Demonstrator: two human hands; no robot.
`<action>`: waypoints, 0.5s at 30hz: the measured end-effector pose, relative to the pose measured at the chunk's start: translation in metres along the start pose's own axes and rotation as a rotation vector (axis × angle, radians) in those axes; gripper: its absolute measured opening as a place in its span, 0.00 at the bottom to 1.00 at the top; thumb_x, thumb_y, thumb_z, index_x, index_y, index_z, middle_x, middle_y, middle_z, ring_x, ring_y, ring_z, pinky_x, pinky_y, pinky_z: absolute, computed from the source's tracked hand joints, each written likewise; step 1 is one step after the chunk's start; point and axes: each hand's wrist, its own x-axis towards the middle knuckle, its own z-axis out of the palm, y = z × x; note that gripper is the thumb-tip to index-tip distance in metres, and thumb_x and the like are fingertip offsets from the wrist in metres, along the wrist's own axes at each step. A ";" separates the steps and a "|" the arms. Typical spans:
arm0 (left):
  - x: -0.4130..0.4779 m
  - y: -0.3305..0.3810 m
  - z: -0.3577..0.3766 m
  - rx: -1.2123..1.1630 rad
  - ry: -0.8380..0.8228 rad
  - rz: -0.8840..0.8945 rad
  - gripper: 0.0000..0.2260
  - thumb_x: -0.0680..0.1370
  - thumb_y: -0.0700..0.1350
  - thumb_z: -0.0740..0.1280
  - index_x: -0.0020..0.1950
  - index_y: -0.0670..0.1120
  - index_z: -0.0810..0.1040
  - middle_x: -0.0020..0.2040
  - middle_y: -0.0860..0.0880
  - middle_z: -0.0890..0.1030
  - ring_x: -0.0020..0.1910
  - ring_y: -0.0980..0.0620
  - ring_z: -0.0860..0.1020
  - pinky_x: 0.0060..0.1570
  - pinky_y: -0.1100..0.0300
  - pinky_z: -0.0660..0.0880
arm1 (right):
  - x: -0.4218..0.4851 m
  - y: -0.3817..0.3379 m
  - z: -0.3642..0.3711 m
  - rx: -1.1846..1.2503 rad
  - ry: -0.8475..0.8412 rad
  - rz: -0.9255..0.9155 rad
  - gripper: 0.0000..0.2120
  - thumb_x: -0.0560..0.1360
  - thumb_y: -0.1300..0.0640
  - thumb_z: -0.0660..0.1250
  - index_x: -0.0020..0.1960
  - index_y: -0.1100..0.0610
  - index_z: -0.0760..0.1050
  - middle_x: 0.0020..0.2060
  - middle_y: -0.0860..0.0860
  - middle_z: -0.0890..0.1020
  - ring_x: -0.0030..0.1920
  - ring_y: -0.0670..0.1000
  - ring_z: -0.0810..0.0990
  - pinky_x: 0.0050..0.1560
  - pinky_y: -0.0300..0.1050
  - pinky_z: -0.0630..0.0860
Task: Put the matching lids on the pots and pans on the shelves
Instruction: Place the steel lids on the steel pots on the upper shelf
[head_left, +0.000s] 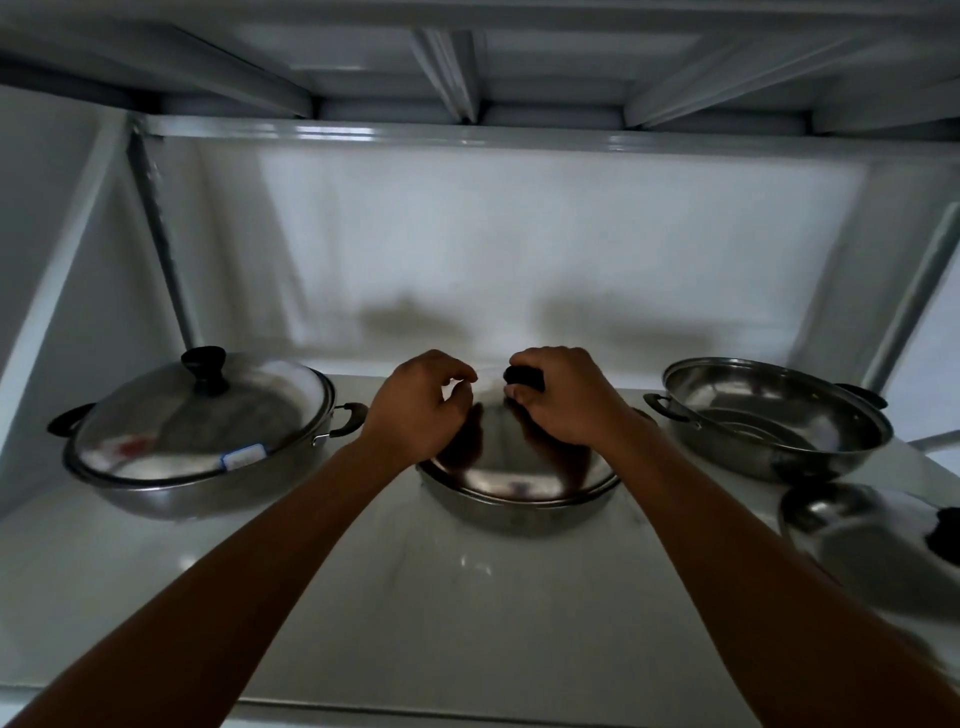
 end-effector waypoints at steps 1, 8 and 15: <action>0.000 -0.001 0.001 0.002 -0.006 0.000 0.09 0.75 0.43 0.65 0.51 0.50 0.83 0.51 0.52 0.82 0.48 0.54 0.79 0.50 0.57 0.76 | -0.001 0.000 0.001 -0.008 0.003 -0.008 0.11 0.74 0.51 0.69 0.53 0.55 0.80 0.47 0.53 0.85 0.51 0.58 0.80 0.52 0.52 0.76; -0.003 -0.009 0.009 0.016 -0.044 0.000 0.09 0.75 0.45 0.65 0.52 0.51 0.83 0.51 0.51 0.82 0.48 0.52 0.79 0.50 0.56 0.76 | -0.003 -0.002 0.001 -0.006 0.002 0.002 0.11 0.74 0.52 0.69 0.52 0.57 0.79 0.47 0.54 0.84 0.51 0.58 0.80 0.51 0.51 0.75; -0.004 -0.010 0.005 -0.016 -0.034 0.007 0.11 0.75 0.48 0.63 0.52 0.50 0.83 0.51 0.51 0.82 0.48 0.52 0.79 0.50 0.55 0.76 | -0.002 -0.004 0.006 0.019 0.002 0.035 0.13 0.76 0.52 0.67 0.58 0.54 0.79 0.54 0.53 0.84 0.57 0.56 0.79 0.57 0.50 0.75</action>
